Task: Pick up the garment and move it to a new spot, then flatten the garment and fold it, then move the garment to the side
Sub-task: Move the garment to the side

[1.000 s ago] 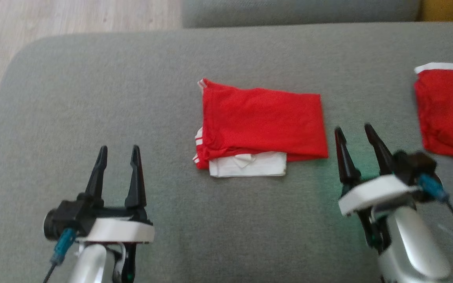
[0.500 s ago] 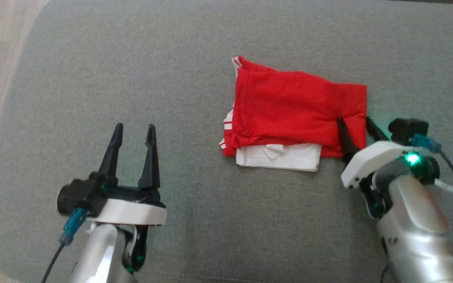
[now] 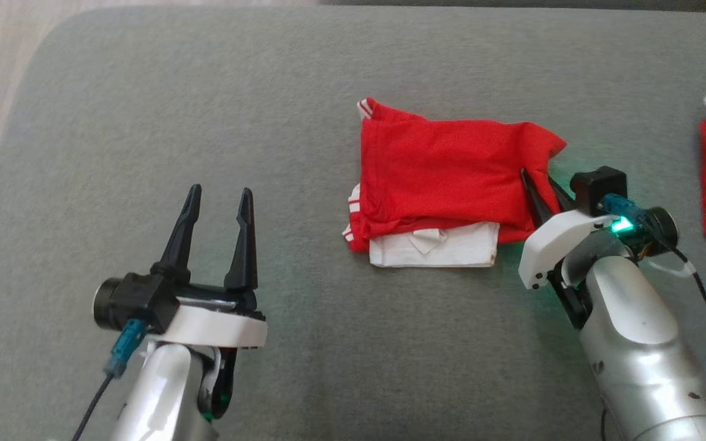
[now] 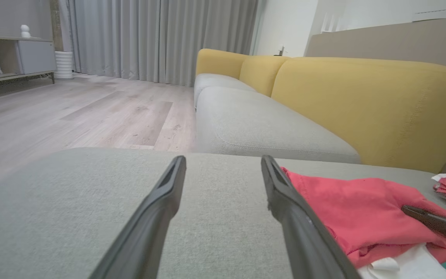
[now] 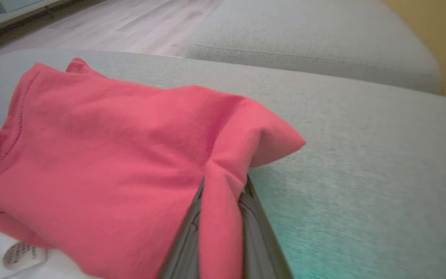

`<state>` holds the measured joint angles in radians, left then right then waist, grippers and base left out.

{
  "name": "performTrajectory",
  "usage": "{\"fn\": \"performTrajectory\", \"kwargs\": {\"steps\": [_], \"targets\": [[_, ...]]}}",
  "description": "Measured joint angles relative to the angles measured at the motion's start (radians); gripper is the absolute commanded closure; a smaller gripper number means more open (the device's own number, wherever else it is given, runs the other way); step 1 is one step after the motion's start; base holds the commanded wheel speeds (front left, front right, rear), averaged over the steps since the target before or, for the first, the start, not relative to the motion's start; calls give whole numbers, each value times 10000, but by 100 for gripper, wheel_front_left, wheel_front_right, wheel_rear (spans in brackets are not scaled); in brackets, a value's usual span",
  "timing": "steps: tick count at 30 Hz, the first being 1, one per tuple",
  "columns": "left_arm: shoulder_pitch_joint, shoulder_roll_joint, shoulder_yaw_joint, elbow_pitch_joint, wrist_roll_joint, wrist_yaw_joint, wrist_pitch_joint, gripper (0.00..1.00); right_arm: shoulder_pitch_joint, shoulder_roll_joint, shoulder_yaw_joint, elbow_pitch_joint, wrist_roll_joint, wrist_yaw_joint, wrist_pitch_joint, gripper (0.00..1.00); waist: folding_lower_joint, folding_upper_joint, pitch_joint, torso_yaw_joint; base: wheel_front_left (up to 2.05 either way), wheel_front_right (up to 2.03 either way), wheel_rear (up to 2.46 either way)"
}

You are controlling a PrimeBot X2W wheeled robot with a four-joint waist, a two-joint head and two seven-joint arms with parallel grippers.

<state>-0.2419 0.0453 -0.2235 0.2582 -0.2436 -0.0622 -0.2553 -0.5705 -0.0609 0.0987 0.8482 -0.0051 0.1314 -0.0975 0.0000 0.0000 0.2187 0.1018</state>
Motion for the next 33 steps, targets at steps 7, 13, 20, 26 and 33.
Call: {"fn": "performTrajectory", "kwargs": {"steps": [7,13,20,26,33], "targets": [[43,0,-65,-29,69,2,-2,0,106,-345,301,-1022,-1189,0,35,100,-1,0,-408,-882,0,0,0],[34,0,-316,-94,73,0,-2,0,136,-1843,1095,-2326,-1350,0,669,100,-1,0,-403,-1574,0,0,0],[-104,0,-293,-196,169,-96,-2,0,41,-4121,1448,-3386,-911,2,1607,100,0,0,322,-1846,0,0,0],[-650,10,-301,-115,313,-274,-2,0,-603,-5444,683,-3183,-842,0,2169,100,1,0,1013,-1870,0,0,0],[-849,6,-228,-92,320,-351,-2,0,-857,-5774,-454,-2872,-1183,2,2313,100,1,0,1459,-1609,0,0,0]]}}
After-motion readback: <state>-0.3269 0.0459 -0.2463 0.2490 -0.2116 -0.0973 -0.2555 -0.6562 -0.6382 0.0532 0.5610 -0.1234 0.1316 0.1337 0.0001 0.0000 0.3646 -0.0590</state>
